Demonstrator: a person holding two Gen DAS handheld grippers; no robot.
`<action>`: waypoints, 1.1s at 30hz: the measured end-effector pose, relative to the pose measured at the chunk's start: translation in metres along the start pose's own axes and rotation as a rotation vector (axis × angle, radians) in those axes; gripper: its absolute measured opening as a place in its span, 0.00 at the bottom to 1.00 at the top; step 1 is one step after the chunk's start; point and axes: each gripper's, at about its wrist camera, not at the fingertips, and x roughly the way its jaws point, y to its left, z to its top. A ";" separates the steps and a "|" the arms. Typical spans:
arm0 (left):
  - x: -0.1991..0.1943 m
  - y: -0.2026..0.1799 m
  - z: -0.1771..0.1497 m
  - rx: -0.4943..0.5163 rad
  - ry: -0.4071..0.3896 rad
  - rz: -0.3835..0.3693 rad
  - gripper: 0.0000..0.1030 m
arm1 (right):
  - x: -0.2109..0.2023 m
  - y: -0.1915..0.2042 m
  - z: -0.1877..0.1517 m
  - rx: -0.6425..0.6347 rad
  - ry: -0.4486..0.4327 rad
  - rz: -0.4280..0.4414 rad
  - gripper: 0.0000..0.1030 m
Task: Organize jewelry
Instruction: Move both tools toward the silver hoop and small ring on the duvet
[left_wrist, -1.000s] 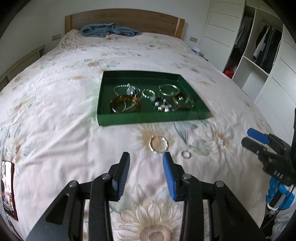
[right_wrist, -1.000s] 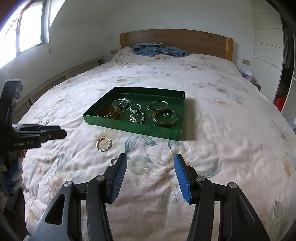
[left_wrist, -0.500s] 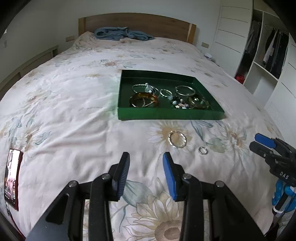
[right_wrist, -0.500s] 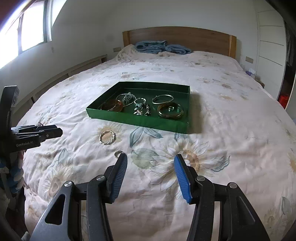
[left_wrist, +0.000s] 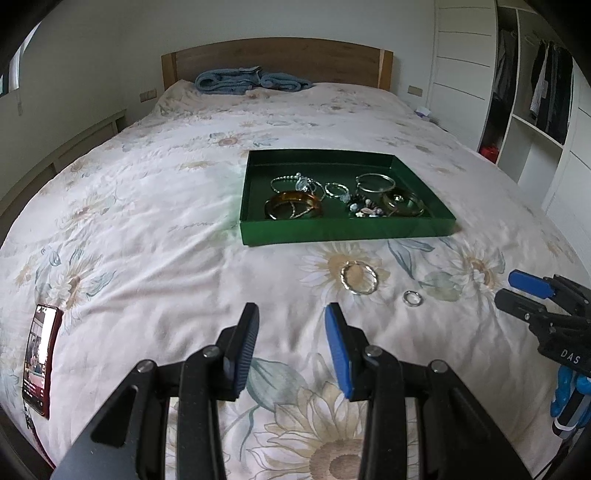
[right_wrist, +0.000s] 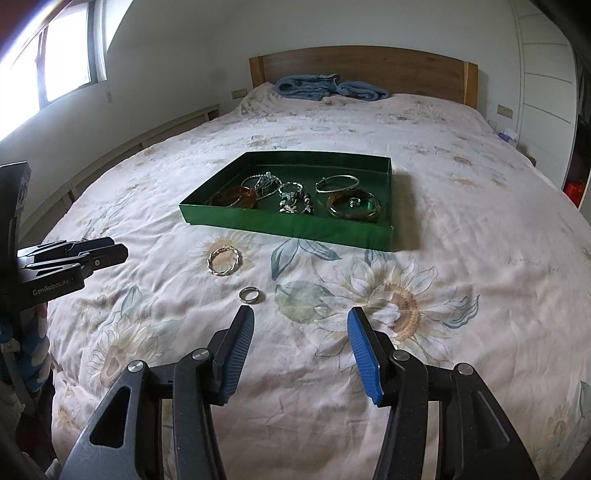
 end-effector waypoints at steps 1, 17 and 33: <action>0.000 -0.001 0.000 0.005 -0.001 0.002 0.34 | 0.000 0.000 0.000 0.000 0.000 0.000 0.51; 0.021 -0.005 -0.005 0.021 0.029 0.000 0.35 | 0.015 0.007 -0.002 -0.022 0.020 0.019 0.51; 0.023 -0.004 -0.018 0.012 0.054 0.033 0.39 | 0.020 0.008 -0.003 -0.004 -0.004 0.093 0.51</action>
